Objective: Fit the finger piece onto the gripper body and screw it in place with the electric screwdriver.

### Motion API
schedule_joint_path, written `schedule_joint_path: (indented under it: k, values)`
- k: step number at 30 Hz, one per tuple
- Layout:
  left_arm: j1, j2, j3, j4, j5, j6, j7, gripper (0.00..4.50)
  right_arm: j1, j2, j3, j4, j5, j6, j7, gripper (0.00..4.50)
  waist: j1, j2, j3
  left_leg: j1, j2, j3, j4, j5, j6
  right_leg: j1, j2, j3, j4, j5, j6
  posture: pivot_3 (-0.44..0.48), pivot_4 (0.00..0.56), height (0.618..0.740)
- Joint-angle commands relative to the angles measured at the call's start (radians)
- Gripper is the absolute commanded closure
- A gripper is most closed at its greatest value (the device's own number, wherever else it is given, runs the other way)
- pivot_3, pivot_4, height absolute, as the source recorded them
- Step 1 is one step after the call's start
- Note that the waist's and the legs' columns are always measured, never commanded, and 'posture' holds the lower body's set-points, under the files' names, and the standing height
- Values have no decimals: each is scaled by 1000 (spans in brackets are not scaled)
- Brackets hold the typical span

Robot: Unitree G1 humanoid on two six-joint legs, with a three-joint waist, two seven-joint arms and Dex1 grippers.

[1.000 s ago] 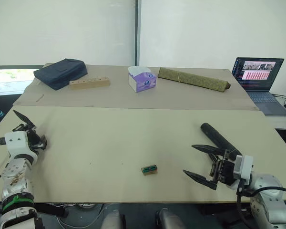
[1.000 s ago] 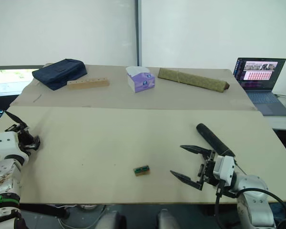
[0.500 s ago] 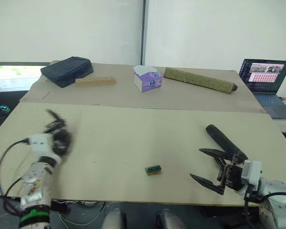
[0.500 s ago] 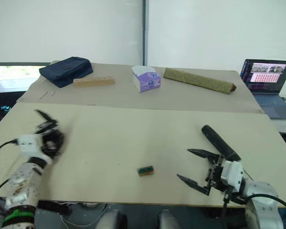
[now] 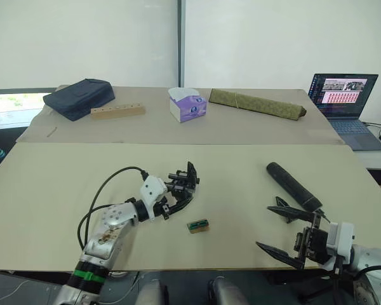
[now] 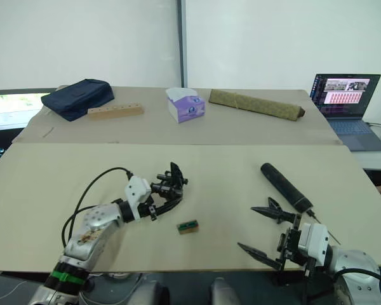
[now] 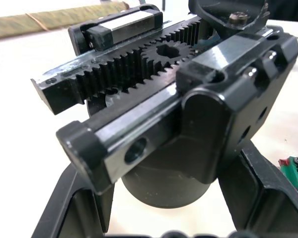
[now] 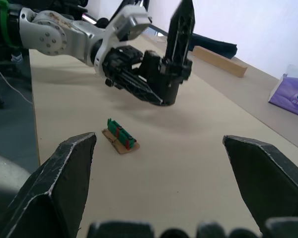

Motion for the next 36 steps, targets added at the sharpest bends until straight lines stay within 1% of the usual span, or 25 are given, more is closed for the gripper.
schedule_joint_path:
  k: [1, 4, 7, 11, 16, 18, 19, 20, 21, 26, 29, 31, 34, 36]
  values:
    - [-51, -26, -24, 36, 39, -84, -18, 2119, 1, -13, -25, -55, 18, 24, -35, 0, 1, 0, 0, 0, 0, 0, 0, 0, 0, 0, 0, 0, 0, 0, 0, 0, 150, 740]
    - [-53, -36, -45, 75, 70, -129, -38, 2119, 5, -27, -24, -77, 36, 62, -41, 0, 1, 0, 0, -1, -1, 0, 0, 0, 0, 0, -1, 0, -1, 0, 0, 0, 150, 740]
    - [-52, -50, -43, 84, 67, -120, -42, 2119, 2, -28, -31, -84, 38, 73, -50, 0, 3, 0, 0, -1, -1, 0, 0, 0, 0, 0, -1, 0, -1, 0, 1, 0, 150, 740]
    - [-52, -52, -37, 123, 98, -114, -19, 2119, 2, -31, -33, -78, 36, 74, -46, 0, 3, 0, 0, -1, -1, 0, 0, 0, 0, 0, -1, 0, -1, 0, 1, 0, 150, 740]
    - [-47, -44, -33, 150, 97, -126, -39, 2119, 0, -28, -35, -57, 34, 64, -31, 0, 3, 1, 0, 1, -1, 0, 0, 0, 0, 1, -1, 0, 0, 0, 1, 0, 150, 740]
    - [-45, -42, -23, 155, 91, -127, -40, 1088, -2, -26, -39, -46, 33, 57, -22, 0, 3, 1, 0, 1, -1, 0, 0, 0, 0, 2, -1, 0, 0, 0, 1, 0, 150, 740]
    - [-44, -37, -21, 155, 89, -128, -45, 738, -2, -26, -40, -44, 33, 56, -19, 0, 2, 1, 0, 1, -1, 0, 0, 0, 0, 2, -1, 0, 0, 0, 1, 0, 150, 740]
    - [-42, -29, -19, 157, 90, -131, -51, 272, -1, -25, -42, -43, 33, 55, -16, 0, 2, 1, 0, 1, -1, 0, 0, 0, 0, 2, -1, 0, 0, 0, 1, 0, 150, 740]
    - [-40, -22, -16, 156, 86, -128, -63, 60, -1, -25, -44, -43, 34, 55, -14, 0, 1, 1, 0, 2, -1, 0, 0, 0, 0, 2, -1, 0, 0, 0, 1, 0, 150, 740]
    - [-53, 44, 10, 203, 33, -142, -193, 60, 4, -30, -56, -53, 37, 64, -8, 0, -1, 2, -1, 2, 0, 0, 0, 0, 0, 1, 0, 0, 0, 0, 0, 0, 150, 740]
    - [-125, 75, 8, 305, 5, -172, -332, 60, 17, -32, -62, -71, 38, 71, -13, 0, 1, 2, -1, 2, 0, 0, 0, 0, 0, 2, 0, 0, 0, 0, 0, 0, 150, 740]
    - [-174, 75, 10, 380, 5, -193, -378, 60, 19, -32, -61, -77, 36, 75, -17, 0, 3, 2, -1, 2, 0, 0, 0, 0, 0, 2, -1, 0, 0, 0, 0, 0, 150, 740]
    - [-297, 44, 2, 538, 24, -251, -449, 60, 27, -33, -61, -94, 33, 83, -30, 0, 8, 1, 0, 1, -1, 0, 0, 0, 0, 1, -1, 0, 0, 0, 1, 0, 150, 740]
    - [-348, 23, -3, 606, 29, -275, -495, 60, 29, -32, -61, -101, 32, 88, -38, 0, 10, 1, 0, 0, -1, 0, 1, 0, 0, 1, -1, 0, -1, 0, 1, 0, 150, 740]
